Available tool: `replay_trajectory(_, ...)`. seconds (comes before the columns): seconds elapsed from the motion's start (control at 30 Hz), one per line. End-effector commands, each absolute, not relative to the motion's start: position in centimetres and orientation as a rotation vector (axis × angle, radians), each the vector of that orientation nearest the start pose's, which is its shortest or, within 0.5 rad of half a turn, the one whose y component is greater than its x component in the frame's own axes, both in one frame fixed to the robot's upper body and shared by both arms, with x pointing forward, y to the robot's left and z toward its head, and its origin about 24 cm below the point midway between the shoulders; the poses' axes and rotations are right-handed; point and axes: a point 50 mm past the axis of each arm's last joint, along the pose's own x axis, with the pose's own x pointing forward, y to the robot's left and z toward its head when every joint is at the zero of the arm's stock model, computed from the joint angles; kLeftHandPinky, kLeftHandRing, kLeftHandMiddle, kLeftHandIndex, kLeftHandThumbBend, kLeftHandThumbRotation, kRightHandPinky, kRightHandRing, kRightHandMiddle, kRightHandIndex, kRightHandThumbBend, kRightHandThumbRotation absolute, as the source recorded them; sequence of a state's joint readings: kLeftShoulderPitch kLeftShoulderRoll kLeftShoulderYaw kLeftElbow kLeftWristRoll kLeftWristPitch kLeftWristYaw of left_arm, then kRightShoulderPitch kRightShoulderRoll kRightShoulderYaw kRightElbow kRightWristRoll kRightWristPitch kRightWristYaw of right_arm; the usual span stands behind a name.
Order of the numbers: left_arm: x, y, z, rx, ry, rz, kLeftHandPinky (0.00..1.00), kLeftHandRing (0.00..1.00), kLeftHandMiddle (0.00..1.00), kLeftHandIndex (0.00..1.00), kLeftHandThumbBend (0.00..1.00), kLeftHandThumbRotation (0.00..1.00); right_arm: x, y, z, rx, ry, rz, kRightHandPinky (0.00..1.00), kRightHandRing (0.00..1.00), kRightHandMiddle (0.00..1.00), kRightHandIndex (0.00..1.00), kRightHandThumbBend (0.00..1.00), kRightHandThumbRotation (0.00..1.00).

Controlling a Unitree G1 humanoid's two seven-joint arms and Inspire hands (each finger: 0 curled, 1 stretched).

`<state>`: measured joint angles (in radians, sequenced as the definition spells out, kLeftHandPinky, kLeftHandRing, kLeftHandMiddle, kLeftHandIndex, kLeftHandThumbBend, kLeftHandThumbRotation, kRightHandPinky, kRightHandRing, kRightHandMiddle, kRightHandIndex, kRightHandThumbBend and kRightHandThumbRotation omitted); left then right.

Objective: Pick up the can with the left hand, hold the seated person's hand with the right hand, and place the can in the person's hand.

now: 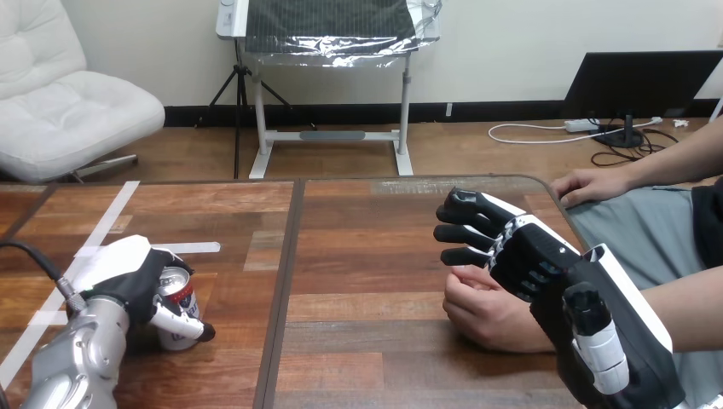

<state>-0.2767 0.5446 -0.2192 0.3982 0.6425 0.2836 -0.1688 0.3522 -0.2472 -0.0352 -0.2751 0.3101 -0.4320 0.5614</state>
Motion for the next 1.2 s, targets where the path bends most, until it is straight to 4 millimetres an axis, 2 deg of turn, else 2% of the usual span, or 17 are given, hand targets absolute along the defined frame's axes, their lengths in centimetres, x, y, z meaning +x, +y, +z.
replay_trajectory(0.0,30.8,25.7,5.3,1.273,0.397,-0.068,0.62,0.76,0.78,0.76,0.81,0.18,17.7,-18.2,9.9,-0.101,-0.468,0.488,0.78,0.83,0.86,0.86,0.83,0.97)
replay_trajectory(0.57,30.6,26.0,5.8,1.215,0.382,-0.038,0.64,0.76,0.78,0.77,0.76,0.19,17.8,-18.1,9.8,-0.099,-0.469,0.490,0.78,0.84,0.86,0.86,0.82,0.97)
replay_trajectory(1.17,30.4,26.1,6.2,1.173,0.374,-0.022,0.64,0.76,0.77,0.76,0.67,0.15,17.8,-18.1,9.8,-0.105,-0.471,0.493,0.78,0.84,0.86,0.86,0.82,0.97)
